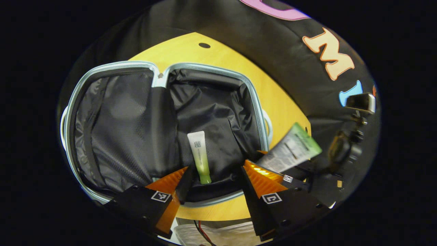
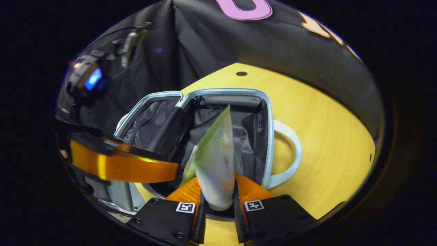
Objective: First open the suitcase, pack the skin care products into it, and then close the suitcase.
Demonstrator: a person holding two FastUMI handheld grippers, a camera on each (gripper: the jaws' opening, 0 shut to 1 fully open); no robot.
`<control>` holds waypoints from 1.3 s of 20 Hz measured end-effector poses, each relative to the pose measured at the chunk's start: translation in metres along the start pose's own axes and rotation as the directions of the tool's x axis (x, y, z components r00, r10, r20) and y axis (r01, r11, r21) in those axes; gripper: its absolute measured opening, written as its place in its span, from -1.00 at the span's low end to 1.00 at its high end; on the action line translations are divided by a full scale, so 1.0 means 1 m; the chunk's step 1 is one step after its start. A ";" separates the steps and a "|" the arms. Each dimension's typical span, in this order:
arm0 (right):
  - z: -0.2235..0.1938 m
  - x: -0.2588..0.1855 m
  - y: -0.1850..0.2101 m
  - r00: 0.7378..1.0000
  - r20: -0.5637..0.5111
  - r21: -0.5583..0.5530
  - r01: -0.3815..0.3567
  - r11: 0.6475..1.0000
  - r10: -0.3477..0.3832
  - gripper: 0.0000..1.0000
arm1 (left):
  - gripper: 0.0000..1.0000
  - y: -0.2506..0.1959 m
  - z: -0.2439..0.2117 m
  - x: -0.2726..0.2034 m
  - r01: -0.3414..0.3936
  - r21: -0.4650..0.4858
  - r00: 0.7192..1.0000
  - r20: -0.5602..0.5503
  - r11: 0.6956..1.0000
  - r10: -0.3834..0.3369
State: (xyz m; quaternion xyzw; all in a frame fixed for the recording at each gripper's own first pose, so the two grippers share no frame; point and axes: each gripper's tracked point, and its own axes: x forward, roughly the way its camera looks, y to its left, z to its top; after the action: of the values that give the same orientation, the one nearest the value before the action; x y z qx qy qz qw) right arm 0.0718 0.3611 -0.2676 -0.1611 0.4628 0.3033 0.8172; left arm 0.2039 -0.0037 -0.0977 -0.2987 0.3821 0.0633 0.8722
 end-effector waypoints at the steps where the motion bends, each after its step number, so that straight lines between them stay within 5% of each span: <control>1: -0.004 0.002 0.001 1.000 -0.020 0.012 0.006 1.000 -0.005 -0.31 | 0.56 0.000 0.002 -0.011 0.008 -0.007 1.000 0.020 1.000 -0.008; 5: -0.013 0.004 -0.005 0.997 -0.062 -0.004 0.053 0.999 -0.054 -0.29 | 0.75 0.002 0.007 -0.040 0.029 -0.033 0.995 0.094 0.999 -0.026; 9: -0.003 0.000 -0.001 0.999 -0.020 0.002 0.043 0.999 -0.043 -0.14 | 0.66 0.017 0.010 -0.067 0.004 -0.041 0.990 0.140 0.999 0.002; 13: 0.020 -0.028 0.005 0.994 0.105 0.031 0.026 0.999 -0.029 0.96 | 0.65 0.048 0.016 -0.093 -0.018 -0.078 0.981 0.189 0.997 0.033; 14: 0.026 -0.040 0.000 0.988 0.146 0.037 0.041 0.998 -0.046 1.00 | 0.65 0.063 0.018 -0.098 -0.037 -0.095 0.979 0.198 0.995 0.055; 20: 0.057 -0.149 -0.057 0.879 0.431 0.117 0.172 0.978 -0.206 0.97 | 0.65 0.167 0.033 -0.133 -0.145 -0.264 0.942 0.258 0.953 0.215; 26: 0.036 -0.237 -0.123 0.779 0.515 0.203 0.295 0.934 -0.358 0.97 | 0.65 0.266 0.033 -0.166 -0.246 -0.363 0.893 0.276 0.899 0.356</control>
State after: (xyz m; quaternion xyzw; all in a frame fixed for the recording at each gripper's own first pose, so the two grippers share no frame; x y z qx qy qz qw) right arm 0.0823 0.2045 -0.0487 -0.1005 0.1927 0.1636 0.9623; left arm 0.0187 0.2510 -0.0888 -0.3565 0.2548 0.3098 0.8438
